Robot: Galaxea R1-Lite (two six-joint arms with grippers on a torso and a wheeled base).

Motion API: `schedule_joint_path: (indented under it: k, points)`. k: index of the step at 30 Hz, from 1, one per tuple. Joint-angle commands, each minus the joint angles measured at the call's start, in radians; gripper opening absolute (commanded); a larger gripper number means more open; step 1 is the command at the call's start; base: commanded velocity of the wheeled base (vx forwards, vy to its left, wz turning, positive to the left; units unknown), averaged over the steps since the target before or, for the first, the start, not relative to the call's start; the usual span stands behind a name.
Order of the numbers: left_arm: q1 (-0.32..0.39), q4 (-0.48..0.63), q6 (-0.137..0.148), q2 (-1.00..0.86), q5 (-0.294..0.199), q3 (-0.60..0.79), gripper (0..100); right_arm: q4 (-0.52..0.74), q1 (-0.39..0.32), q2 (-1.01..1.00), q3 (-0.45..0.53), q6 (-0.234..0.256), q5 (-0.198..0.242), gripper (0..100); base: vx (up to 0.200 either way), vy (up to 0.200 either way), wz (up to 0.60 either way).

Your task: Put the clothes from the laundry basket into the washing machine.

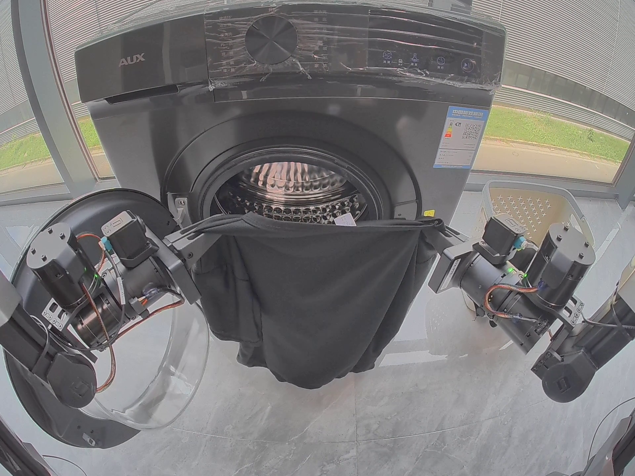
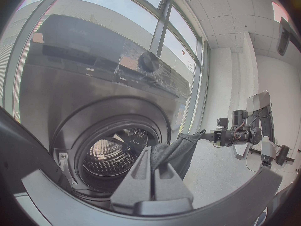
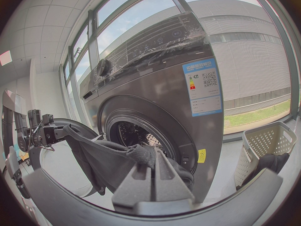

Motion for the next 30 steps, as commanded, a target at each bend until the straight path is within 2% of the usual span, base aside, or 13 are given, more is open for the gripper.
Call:
schedule_joint_path:
  k: [1, 7, 20, 26, 27, 29, 30]
  points:
    - [0.000, -0.001, -0.002, -0.041, 0.000, -0.004, 0, -0.002, 0.005, -0.014, -0.009, 0.000, 0.001, 0, 0.000, 0.000, 0.00]
    - [-0.006, 0.001, -0.022, -0.070, -0.001, 0.002, 0, -0.002, 0.008, -0.027, -0.010, -0.001, -0.003, 0, 0.000, 0.000, 0.00]
    - [-0.011, 0.001, -0.024, -0.055, 0.000, -0.003, 0, 0.000, 0.019, -0.028, -0.001, -0.001, -0.003, 0, 0.000, 0.000, 0.00]
    - [-0.048, 0.002, -0.022, -0.009, 0.003, -0.037, 0, 0.000, 0.054, -0.025, 0.045, 0.000, 0.006, 0, 0.000, 0.000, 0.00]
    - [-0.081, 0.001, -0.019, 0.037, 0.013, -0.057, 0, -0.002, 0.072, -0.014, 0.079, 0.005, 0.007, 0, 0.000, 0.000, 0.00]
    - [-0.097, 0.001, -0.017, 0.060, 0.037, -0.070, 0, -0.002, 0.091, 0.010, 0.095, 0.006, 0.009, 0, 0.000, 0.000, 0.00]
    - [-0.103, 0.001, -0.017, 0.072, 0.051, -0.078, 0, 0.000, 0.100, 0.035, 0.099, 0.008, 0.010, 100, 0.000, 0.000, 0.00]
